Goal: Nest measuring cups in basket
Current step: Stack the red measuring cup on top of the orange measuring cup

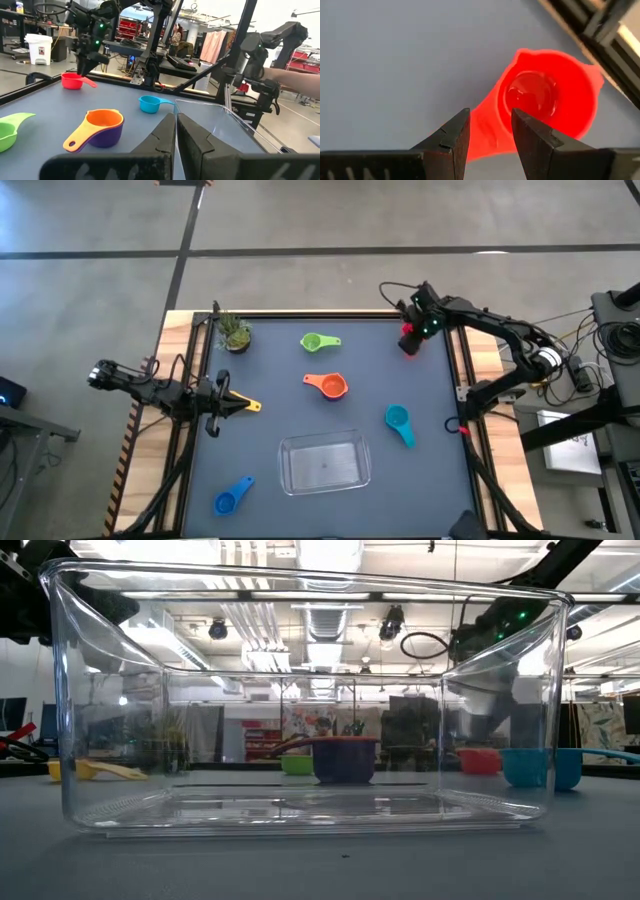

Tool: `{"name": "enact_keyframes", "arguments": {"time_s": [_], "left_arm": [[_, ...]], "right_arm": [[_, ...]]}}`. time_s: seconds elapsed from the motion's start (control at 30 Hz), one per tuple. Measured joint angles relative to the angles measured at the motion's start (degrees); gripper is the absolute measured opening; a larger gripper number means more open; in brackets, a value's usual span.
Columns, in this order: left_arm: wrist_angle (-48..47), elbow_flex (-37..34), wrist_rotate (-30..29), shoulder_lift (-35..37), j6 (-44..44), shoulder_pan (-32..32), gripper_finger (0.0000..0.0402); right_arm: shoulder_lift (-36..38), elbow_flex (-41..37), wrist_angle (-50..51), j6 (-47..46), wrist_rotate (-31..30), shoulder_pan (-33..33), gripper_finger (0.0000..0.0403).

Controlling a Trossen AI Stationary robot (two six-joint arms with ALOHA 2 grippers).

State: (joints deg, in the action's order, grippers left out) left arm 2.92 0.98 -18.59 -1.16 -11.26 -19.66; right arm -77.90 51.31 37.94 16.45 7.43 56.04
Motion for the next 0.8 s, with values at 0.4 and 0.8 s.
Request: {"name": "enact_keyframes", "arguments": {"time_s": [0.4,0.8], "left_arm": [[0.0,0.0,0.0,0.0,0.0,0.0,0.0],[0.0,0.0,0.0,0.0,0.0,0.0,0.0]], "right_arm": [[3.0,0.4,5.8,21.7,-0.8,-1.0,0.0132],[3.1,-1.2,6.8,28.3,-11.6,-0.9,0.0132]]}}
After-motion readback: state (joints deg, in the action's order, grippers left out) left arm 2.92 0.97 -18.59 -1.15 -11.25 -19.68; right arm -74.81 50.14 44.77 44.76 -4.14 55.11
